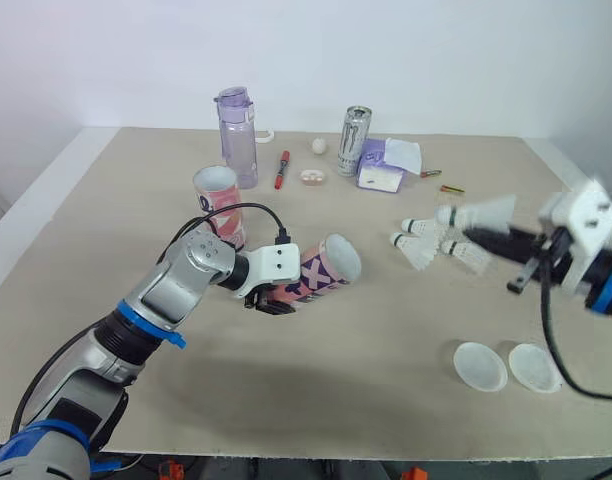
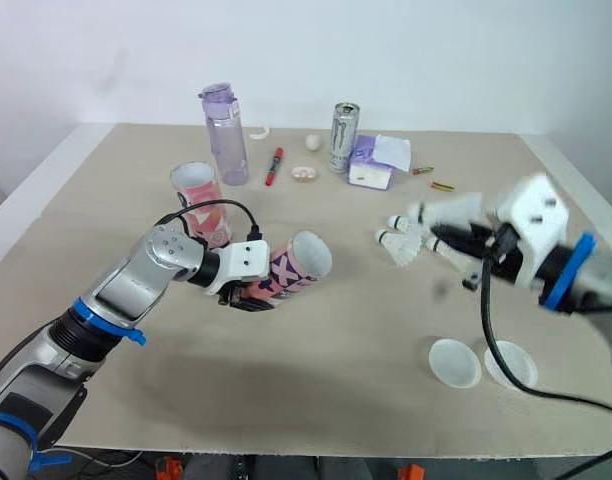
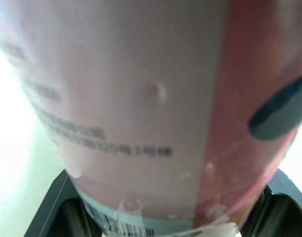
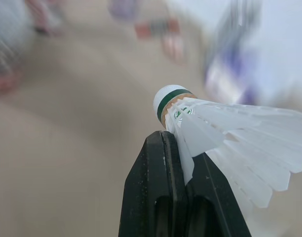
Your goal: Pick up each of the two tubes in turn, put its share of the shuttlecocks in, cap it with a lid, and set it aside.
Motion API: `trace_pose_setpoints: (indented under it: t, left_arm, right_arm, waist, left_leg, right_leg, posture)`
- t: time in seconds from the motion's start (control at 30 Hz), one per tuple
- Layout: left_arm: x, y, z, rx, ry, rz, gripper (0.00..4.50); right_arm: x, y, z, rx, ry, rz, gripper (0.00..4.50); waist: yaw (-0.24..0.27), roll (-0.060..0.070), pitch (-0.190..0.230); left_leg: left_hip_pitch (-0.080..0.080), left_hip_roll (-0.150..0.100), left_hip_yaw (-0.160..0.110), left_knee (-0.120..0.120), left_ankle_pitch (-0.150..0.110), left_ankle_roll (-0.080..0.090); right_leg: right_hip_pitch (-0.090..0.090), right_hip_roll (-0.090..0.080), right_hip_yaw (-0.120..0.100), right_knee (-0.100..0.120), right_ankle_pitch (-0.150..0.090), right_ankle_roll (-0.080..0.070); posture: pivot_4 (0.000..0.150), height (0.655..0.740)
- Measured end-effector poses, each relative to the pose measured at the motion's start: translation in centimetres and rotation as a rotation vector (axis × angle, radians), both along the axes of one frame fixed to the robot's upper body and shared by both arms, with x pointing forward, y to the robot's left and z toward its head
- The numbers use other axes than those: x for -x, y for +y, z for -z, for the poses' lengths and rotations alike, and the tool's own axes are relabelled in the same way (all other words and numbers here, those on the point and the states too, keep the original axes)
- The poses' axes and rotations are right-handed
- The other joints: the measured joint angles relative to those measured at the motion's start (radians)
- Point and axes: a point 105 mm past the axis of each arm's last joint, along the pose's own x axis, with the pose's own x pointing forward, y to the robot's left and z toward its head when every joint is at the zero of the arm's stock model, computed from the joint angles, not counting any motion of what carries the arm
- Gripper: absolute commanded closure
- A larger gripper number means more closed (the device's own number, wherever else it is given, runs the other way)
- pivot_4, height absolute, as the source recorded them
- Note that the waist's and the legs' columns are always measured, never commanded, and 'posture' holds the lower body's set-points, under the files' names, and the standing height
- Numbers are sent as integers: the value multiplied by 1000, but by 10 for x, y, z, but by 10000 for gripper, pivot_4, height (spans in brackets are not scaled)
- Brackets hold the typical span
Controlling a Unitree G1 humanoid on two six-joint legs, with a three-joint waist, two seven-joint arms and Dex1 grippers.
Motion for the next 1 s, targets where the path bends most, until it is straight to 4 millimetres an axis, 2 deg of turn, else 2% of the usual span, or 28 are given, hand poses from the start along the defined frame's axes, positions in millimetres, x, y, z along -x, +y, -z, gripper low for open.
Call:
trace_pose_setpoints:
  t: [0.07,0.1,0.2,0.33,0.73,0.77,0.8,0.83,0.87,0.9,0.93,1.0]
  left_arm:
    - [0,-1,0,1,-1,4,16421]
    - [1,-1,0,3,2,7,16421]
    - [2,-2,-2,7,8,17,16421]
    - [3,-3,-4,11,8,26,16421]
    - [2,-3,-4,12,1,13,16421]
    - [2,-3,-3,12,1,12,16421]
    - [2,-3,-3,12,1,12,16421]
    - [1,-3,-3,12,1,12,16421]
    - [1,-3,-3,12,1,11,16421]
    - [1,-3,-3,12,0,11,16421]
    - [1,-3,-3,12,0,11,16421]
    - [2,-3,-3,12,0,11,16421]
  right_arm:
    - [8,26,-6,117,-39,-136,44748]
    - [14,45,0,195,-44,-237,44748]
    - [21,69,17,283,-22,-371,44748]
    - [20,77,22,336,-42,-418,44748]
    - [3,87,33,396,-98,-483,44748]
    - [3,87,33,395,-101,-485,37939]
    - [3,88,33,393,-102,-487,37556]
    - [3,89,33,387,-103,-491,32566]
    - [3,90,33,381,-102,-495,30405]
    - [4,91,34,373,-98,-501,22965]
    - [4,91,34,372,-95,-503,20678]
    - [4,91,34,369,-90,-503,11867]
  waist:
    - [0,-1,0]
    - [1,-1,0]
    - [3,-1,0]
    - [4,-1,0]
    - [4,-1,0]
    - [4,-1,0]
    - [4,-1,0]
    - [4,-1,0]
    - [4,-1,0]
    - [4,-1,0]
    - [4,-1,0]
    - [4,-1,0]
  left_leg:
    - [0,0,0,-1,0,0]
    - [0,0,0,-2,0,0]
    - [-5,-1,0,-2,-1,-1]
    - [-11,-2,0,-1,-1,-1]
    - [-11,-1,0,3,-1,0]
    - [-12,-1,0,3,-1,0]
    - [-12,-1,0,3,-1,0]
    - [-12,-1,0,3,-1,0]
    - [-12,-1,0,3,-1,0]
    - [-12,-1,0,3,-1,0]
    - [-12,-1,0,3,-1,0]
    - [-12,-1,0,3,-1,0]
  right_leg:
    - [0,0,-1,-1,-1,-1]
    - [0,0,-1,-2,-2,-1]
    - [-3,-2,0,-2,-3,1]
    - [-8,-4,-1,-2,0,4]
    - [-9,-3,-2,-1,0,1]
    - [-9,-3,-2,-1,0,2]
    - [-9,-3,-2,-1,0,2]
    - [-9,-3,-2,-1,0,2]
    - [-9,-3,-2,-1,0,2]
    - [-9,-2,-2,-1,0,2]
    - [-9,-2,-2,-1,0,2]
    - [-9,-2,-2,-1,0,2]
  posture:
    - [1500,7400]
    - [1500,7400]
    - [1500,7400]
    - [1500,7400]
    - [1500,7400]
    - [1500,7400]
    - [1500,7400]
    - [1500,7400]
    - [1500,7400]
    - [1500,7400]
    - [1500,7400]
    - [1500,7400]
